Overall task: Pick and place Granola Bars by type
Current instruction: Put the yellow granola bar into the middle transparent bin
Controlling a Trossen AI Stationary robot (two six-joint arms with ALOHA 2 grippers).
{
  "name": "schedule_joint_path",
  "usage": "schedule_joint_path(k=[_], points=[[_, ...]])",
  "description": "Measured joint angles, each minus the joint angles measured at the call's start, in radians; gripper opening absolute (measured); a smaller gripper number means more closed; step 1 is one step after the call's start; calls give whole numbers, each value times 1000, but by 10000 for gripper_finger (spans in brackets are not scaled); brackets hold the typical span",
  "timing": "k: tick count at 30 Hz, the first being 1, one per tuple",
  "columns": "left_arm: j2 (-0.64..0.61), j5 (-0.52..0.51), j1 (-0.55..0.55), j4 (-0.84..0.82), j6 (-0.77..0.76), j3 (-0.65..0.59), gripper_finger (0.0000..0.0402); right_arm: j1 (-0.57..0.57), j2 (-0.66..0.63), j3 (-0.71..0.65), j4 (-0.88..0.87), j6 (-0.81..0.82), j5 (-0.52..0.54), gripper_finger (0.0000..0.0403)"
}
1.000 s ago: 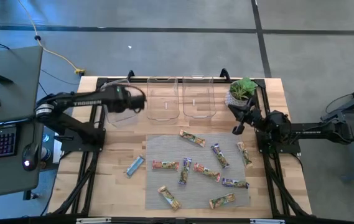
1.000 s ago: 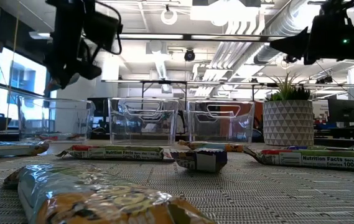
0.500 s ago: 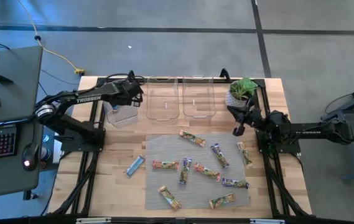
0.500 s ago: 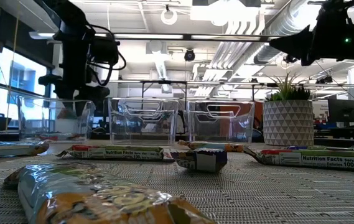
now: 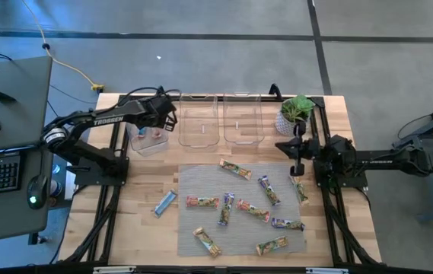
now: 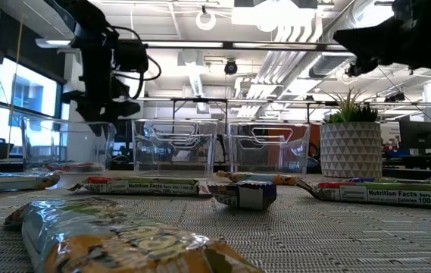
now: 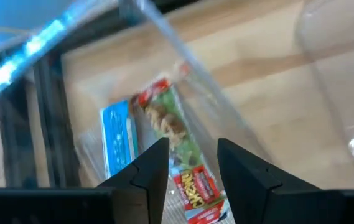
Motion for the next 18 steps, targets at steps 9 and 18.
schedule_joint_path(k=[9,18], points=[[-1,-26,0,7,68,165,131,0,0,77,72,-151,1,1],[-1,64,0,2,172,228,132,0,21,74,94,-176,-75,0]])
